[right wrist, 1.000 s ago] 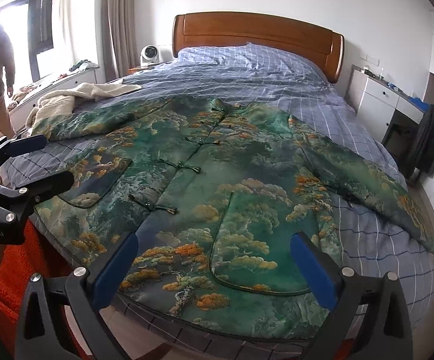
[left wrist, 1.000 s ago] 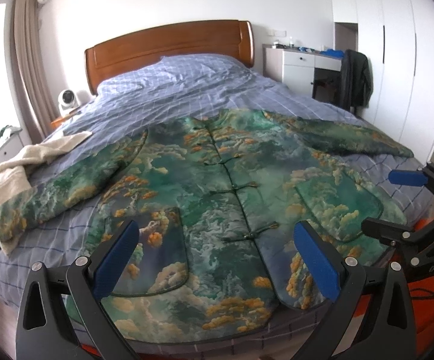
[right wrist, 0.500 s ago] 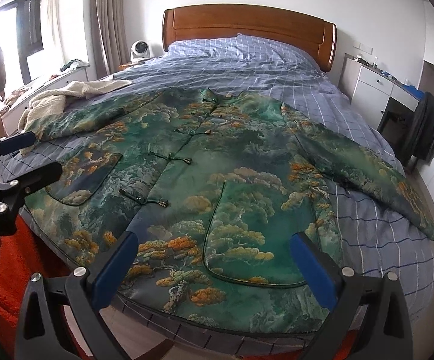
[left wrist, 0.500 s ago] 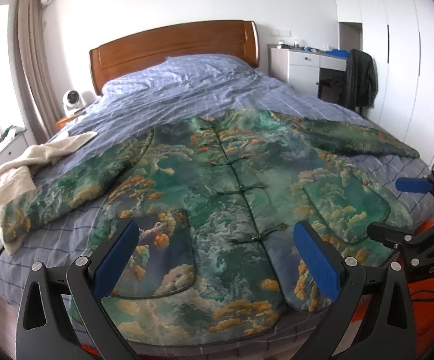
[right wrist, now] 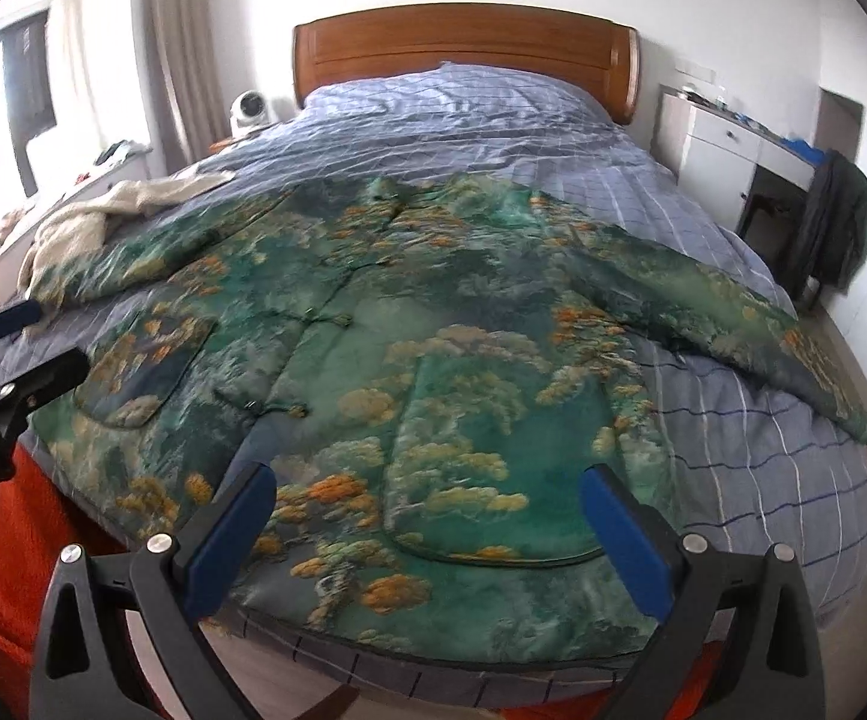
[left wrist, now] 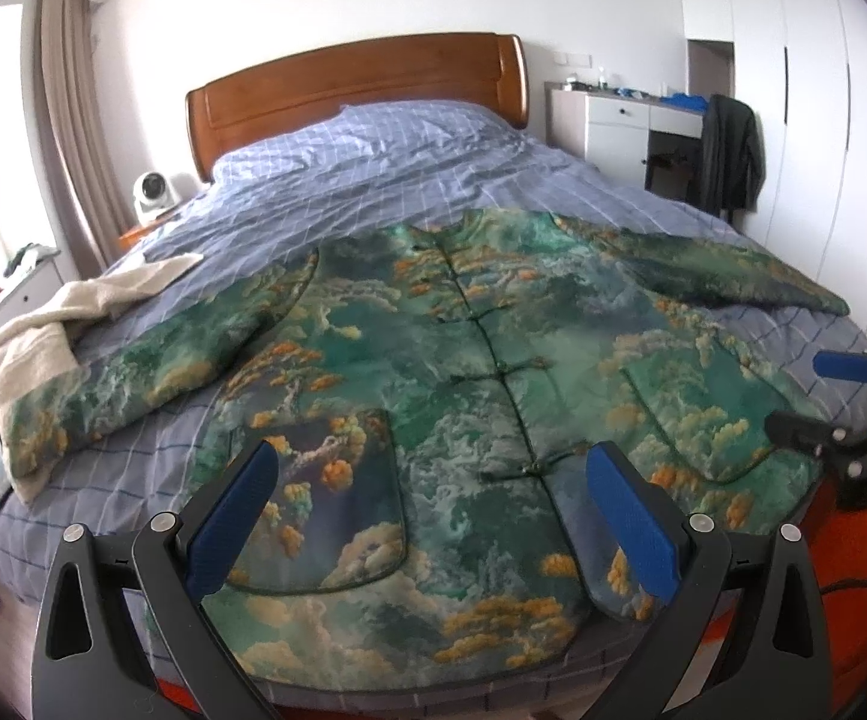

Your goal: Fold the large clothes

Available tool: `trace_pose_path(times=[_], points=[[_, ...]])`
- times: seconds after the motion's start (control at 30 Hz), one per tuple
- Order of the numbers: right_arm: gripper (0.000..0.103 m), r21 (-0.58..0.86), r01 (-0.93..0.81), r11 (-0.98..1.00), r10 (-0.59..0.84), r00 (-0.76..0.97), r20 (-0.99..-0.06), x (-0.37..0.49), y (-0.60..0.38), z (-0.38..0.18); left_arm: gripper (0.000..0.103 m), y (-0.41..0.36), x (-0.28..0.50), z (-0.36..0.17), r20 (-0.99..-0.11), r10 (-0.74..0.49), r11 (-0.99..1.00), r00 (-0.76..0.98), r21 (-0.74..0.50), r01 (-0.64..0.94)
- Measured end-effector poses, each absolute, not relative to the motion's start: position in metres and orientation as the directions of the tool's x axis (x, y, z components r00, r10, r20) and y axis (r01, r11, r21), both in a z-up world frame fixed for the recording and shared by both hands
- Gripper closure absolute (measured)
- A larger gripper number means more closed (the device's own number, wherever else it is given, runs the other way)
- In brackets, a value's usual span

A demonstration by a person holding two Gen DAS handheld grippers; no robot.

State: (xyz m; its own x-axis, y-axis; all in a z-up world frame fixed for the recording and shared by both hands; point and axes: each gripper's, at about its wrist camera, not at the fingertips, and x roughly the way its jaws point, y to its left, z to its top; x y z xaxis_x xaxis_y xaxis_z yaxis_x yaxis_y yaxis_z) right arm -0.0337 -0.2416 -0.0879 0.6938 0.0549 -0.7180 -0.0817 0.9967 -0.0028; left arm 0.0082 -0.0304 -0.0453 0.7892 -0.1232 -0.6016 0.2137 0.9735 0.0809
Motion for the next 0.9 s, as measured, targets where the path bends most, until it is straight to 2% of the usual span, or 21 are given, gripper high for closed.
trace_pose_path(times=[0.2,0.3,0.37,0.47,0.57,0.7,0.8,0.83,0.9], points=[[0.0,0.082,0.041,0.996,0.024,0.748,-0.663,-0.025,-0.305,-0.071,0.001,-0.033,0.021,-0.04,-0.601,-0.137,0.973,0.787,0.066,0.22],[0.0,0.212,0.125,0.969,0.031,0.793,-0.608,-0.022,-0.366,-0.064,0.001,-0.035,0.027,-0.038,-0.599,-0.136,0.972,0.79,0.075,0.224],[0.0,0.314,0.237,0.919,-0.018,0.822,-0.569,-0.021,-0.428,-0.07,0.001,-0.035,0.028,-0.037,-0.594,-0.133,0.973,0.794,0.075,0.22],[0.0,0.434,0.406,0.804,-0.098,0.811,-0.576,-0.016,-0.514,-0.092,0.001,-0.036,0.027,-0.037,-0.594,-0.134,0.976,0.793,0.06,0.209],[0.0,0.618,0.525,0.585,-0.088,0.799,-0.595,-0.012,-0.594,-0.13,0.001,-0.037,0.026,-0.042,-0.613,-0.139,0.977,0.777,0.042,0.208],[0.0,0.758,0.554,0.346,-0.1,0.825,-0.557,-0.004,-0.647,-0.17,0.001,-0.039,0.025,-0.046,-0.631,-0.129,0.977,0.765,0.05,0.206],[0.002,0.785,0.552,0.28,-0.155,0.833,-0.531,0.007,-0.665,-0.177,0.001,-0.036,0.025,-0.045,-0.633,-0.125,0.98,0.764,0.04,0.194],[0.007,0.788,0.563,0.248,-0.176,0.826,-0.535,0.011,-0.669,-0.178,0.001,-0.034,0.025,-0.045,-0.634,-0.124,0.981,0.763,0.036,0.189],[0.049,0.77,0.586,0.251,-0.209,0.81,-0.548,0.022,-0.672,-0.173,0.001,-0.029,0.025,-0.044,-0.634,-0.119,0.985,0.764,0.022,0.172]])
